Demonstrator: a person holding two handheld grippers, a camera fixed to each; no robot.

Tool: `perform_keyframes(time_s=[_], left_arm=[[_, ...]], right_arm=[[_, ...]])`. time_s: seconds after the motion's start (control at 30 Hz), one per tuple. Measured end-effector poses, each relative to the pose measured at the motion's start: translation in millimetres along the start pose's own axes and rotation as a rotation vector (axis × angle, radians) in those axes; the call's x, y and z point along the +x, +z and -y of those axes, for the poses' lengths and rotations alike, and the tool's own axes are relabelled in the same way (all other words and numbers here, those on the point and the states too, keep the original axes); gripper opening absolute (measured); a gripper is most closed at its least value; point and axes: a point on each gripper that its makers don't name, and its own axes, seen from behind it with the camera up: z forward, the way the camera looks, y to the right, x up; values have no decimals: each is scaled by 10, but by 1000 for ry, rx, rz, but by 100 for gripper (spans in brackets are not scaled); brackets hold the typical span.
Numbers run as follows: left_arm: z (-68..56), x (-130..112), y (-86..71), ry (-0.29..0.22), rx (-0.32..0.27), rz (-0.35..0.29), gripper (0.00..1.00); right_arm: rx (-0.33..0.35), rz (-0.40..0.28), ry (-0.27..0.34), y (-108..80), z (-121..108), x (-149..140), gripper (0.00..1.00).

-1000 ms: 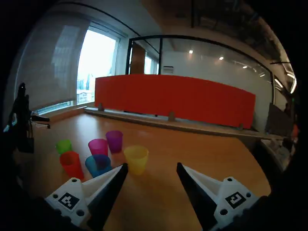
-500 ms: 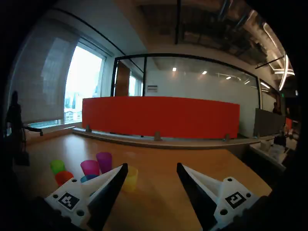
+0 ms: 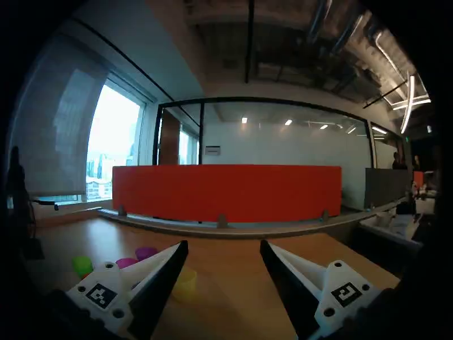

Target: Pour water

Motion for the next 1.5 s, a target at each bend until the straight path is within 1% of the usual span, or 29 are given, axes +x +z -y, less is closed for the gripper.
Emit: perform_keyframes(time_s=[0.1, 0.2, 0.4, 0.5, 0.6, 0.7, 0.9, 1.0, 1.2, 1.5], left_arm=[[28, -65, 8, 1, 23, -1, 92], [57, -84, -4, 4, 51, -17, 92], [63, -117, -11, 27, 87, -42, 92], [36, -110, -8, 27, 95, -59, 92], [-17, -129, 2, 15, 89, -66, 92], [-33, -179, 8, 3, 87, -67, 92], [31, -334, -8, -1, 114, -58, 92], [57, -433, 8, -8, 119, -46, 92], [134, -544, 25, -25, 134, -38, 93], [149, -635, 53, -10, 137, -21, 92]], right_arm=[[-12, 1, -8, 7, -30, -41, 99], [-26, 1, -18, 17, -77, -73, 99], [-65, -2, -17, 9, -159, -103, 98], [-73, 14, -13, 4, -170, -148, 98], [-82, 25, -14, 15, -188, -176, 98], [-95, 33, -12, 18, -209, -189, 99], [-101, 44, -15, 12, -225, -233, 99], [-107, 46, -21, 10, -233, -236, 99], [-105, 51, -21, 15, -211, -246, 98], [-112, 56, -25, 33, -236, -277, 99]])
